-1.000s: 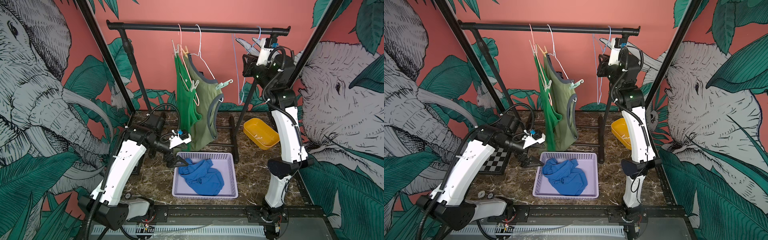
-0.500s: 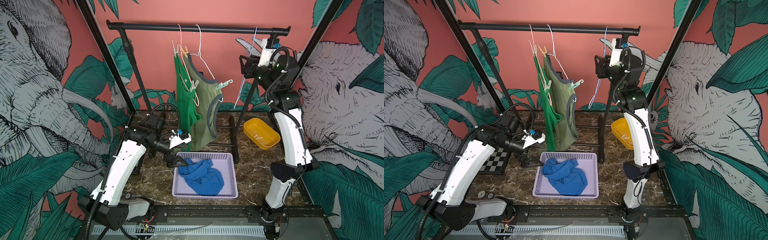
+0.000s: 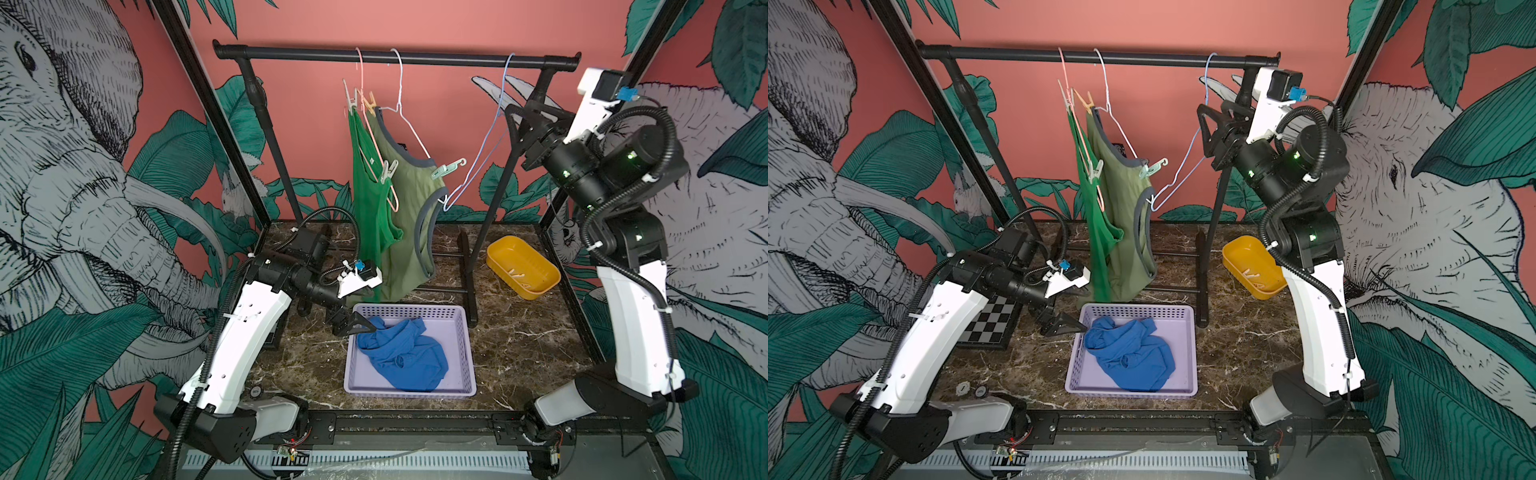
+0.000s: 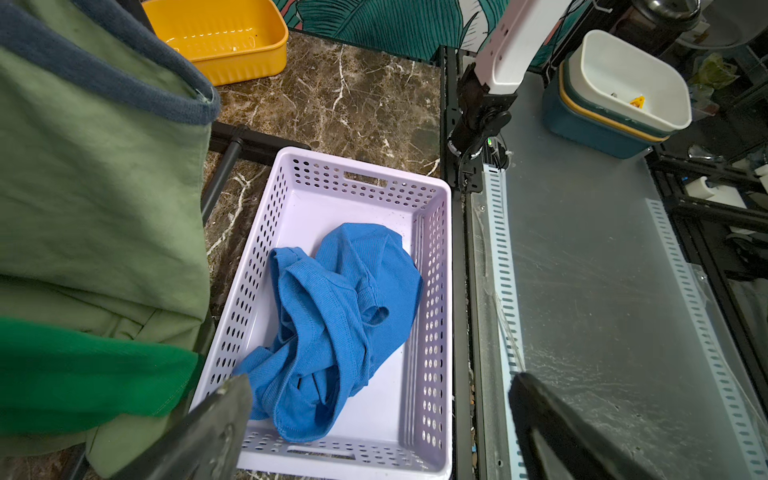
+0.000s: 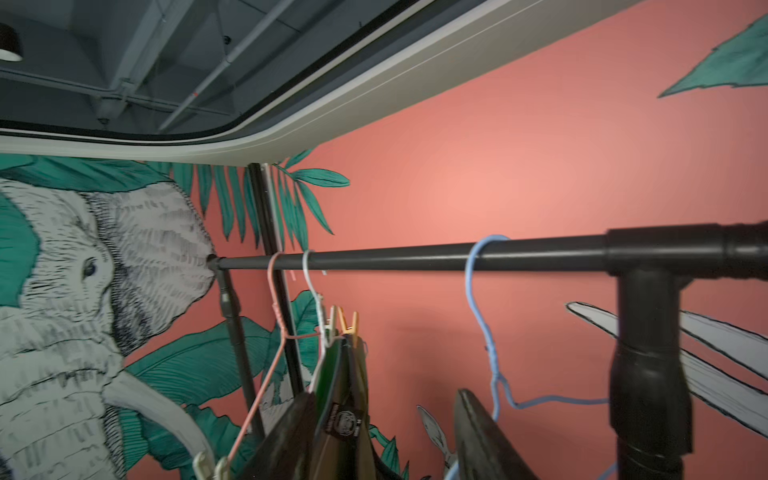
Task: Remove the clothespins securing tank tops to the hanger
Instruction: Place the hanger on the clothesline, then pick up the hanger from the clothesline.
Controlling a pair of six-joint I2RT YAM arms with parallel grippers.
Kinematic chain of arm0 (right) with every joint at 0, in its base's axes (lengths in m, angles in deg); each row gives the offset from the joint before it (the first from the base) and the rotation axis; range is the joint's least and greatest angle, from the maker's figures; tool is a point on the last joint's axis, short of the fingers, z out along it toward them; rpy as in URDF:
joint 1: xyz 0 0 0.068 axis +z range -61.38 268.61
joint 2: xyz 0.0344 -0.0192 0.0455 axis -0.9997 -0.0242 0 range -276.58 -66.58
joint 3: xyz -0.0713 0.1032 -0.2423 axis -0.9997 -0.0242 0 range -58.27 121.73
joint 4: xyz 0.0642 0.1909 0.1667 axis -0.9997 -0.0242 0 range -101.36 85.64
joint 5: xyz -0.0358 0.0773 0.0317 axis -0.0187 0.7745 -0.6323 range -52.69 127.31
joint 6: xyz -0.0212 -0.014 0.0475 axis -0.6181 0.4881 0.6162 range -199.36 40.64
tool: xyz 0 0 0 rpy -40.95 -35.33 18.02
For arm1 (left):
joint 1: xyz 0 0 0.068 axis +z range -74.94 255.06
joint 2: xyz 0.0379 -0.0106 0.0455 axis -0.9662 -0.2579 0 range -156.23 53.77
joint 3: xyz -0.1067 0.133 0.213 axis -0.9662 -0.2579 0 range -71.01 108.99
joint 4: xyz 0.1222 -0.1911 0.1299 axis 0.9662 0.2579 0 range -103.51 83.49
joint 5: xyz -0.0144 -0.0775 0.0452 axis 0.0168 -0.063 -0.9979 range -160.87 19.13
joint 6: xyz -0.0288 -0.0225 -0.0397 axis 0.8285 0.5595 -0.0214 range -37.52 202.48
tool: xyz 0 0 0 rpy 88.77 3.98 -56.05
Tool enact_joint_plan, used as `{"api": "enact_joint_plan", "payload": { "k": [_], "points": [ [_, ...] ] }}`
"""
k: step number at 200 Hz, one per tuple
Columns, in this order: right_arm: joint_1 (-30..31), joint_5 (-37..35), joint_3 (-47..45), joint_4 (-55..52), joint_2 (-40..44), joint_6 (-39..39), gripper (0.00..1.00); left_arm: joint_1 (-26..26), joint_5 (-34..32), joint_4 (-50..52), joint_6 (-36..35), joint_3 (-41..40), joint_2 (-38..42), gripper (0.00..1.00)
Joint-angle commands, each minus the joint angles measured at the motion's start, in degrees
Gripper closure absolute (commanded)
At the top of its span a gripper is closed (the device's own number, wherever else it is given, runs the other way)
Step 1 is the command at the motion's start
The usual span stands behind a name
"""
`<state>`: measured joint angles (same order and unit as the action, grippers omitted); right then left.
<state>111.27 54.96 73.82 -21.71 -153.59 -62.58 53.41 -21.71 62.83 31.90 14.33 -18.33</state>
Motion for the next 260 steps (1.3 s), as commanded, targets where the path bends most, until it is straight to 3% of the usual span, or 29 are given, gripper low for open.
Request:
{"api": "enact_joint_plan", "payload": {
  "k": [1, 31, 67, 144, 260],
  "points": [
    [4.9, 4.6, 2.3, -3.4, -1.5, -2.4, 0.48, 0.3, 0.1, 1.1, -1.3, 0.3, 1.5, 0.01],
    [10.6, 3.5, 5.4, -8.8, -4.1, -6.1, 0.48, 0.3, 0.6, 1.4, -1.0, 0.7, 1.0, 0.01],
    [12.8, -2.6, 5.5, -10.7, -4.3, -6.9, 0.47, 0.3, 0.7, 1.4, -0.8, 0.8, 1.4, 0.01],
    [14.2, -6.9, -20.3, -4.1, 12.0, -5.0, 0.5, 0.3, 0.7, 1.2, -1.1, -0.4, 3.2, 0.01],
    [14.6, -7.6, -20.7, -5.4, 7.6, -3.1, 0.5, 0.3, 0.5, 0.4, -1.2, -1.7, 4.9, 0.01]
  ]
}}
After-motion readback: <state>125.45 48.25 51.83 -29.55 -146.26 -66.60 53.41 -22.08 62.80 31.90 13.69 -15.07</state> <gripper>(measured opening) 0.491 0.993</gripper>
